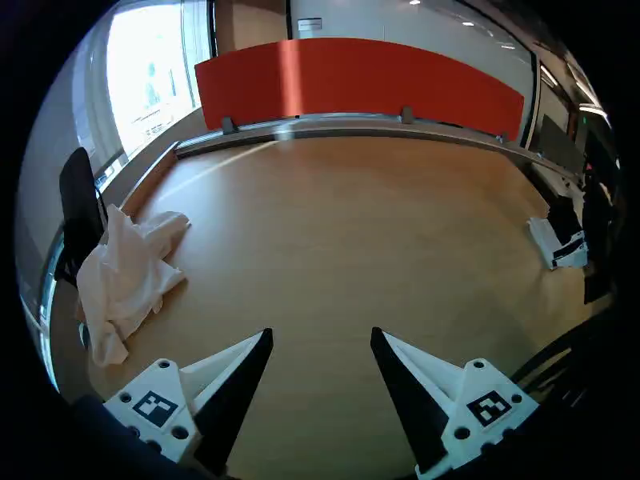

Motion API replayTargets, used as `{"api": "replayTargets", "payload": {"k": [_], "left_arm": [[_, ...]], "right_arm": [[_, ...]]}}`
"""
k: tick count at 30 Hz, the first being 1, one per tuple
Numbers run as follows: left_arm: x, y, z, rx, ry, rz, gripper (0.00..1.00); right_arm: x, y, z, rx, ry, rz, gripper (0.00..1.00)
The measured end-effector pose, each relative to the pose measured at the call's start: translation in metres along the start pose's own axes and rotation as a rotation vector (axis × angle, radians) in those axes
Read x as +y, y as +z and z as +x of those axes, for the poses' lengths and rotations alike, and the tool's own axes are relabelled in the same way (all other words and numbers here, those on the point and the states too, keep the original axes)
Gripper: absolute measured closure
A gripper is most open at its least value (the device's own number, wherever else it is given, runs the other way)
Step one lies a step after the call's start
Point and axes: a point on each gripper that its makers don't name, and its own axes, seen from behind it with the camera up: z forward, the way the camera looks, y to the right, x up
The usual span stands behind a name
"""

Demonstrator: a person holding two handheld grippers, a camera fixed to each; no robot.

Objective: Fold towel

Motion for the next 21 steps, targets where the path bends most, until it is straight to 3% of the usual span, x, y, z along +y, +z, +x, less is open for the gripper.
{"api": "replayTargets", "payload": {"k": [2,4,21], "left_arm": [[-0.001,0.000,0.000,0.001,-0.003,0.000,0.09],[-0.001,0.001,0.000,0.003,-0.005,0.000,0.10],[-0.009,0.006,0.011,0.042,-0.020,-0.014,0.10]], "right_arm": [[0.000,-0.002,0.004,0.017,0.013,-0.003,0.04],[0.001,-0.003,0.008,0.034,0.026,-0.009,0.00],[-0.002,-0.021,0.032,0.156,0.101,-0.093,0.00]]}}
